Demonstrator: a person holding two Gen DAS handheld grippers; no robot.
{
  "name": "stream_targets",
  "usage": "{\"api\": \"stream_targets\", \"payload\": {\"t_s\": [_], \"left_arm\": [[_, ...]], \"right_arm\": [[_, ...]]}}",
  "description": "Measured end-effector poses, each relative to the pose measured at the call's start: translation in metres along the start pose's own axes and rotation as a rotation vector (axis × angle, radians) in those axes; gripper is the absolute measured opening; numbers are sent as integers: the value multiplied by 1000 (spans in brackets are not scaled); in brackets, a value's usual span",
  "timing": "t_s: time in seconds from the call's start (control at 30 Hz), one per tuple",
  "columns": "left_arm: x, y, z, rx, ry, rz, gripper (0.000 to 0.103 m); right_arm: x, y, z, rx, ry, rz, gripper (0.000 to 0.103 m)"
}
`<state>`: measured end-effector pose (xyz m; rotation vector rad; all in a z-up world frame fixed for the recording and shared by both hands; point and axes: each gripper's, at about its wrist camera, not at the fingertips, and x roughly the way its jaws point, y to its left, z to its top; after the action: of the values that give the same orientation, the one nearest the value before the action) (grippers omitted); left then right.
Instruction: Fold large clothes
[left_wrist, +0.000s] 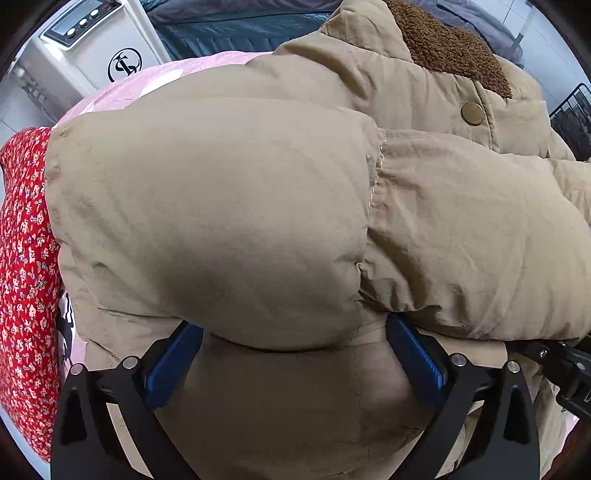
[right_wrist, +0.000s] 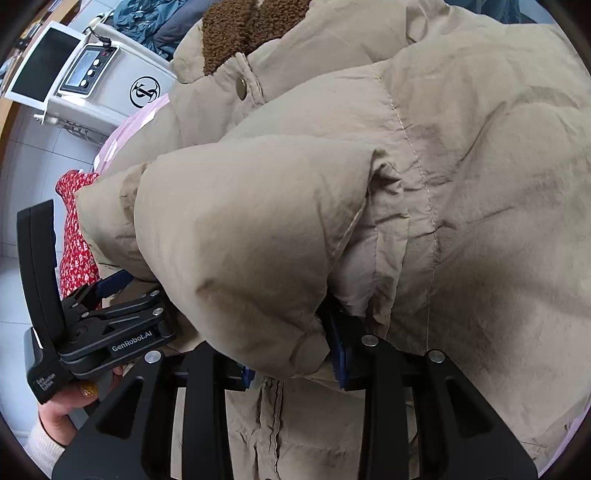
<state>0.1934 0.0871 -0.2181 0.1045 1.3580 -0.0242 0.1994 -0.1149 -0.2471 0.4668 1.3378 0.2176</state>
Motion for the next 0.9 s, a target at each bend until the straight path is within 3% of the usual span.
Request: {"api": "stream_targets", "payload": {"t_s": [0.17, 0.3, 0.5, 0.67, 0.77, 0.9], "left_arm": [[-5, -5, -7, 14, -20, -5, 98], [-26, 5, -14, -30, -66, -55, 96], [-67, 21, -37, -112, -153, -103, 96], [-90, 27, -65, -160, -180, -135, 97], [-93, 29, -74, -160, -175, -134, 97], [-102, 34, -73, -175, -192, -137, 96]], "right_arm": [[-7, 1, -6, 26, -20, 38, 41], [-29, 3, -18, 56, -55, 86, 69], [-67, 6, -47, 32, -126, 36, 74], [-86, -16, -64, 24, -121, 13, 74], [-103, -32, -55, 45, -143, 22, 74], [-127, -40, -14, 82, -208, 62, 74]]}}
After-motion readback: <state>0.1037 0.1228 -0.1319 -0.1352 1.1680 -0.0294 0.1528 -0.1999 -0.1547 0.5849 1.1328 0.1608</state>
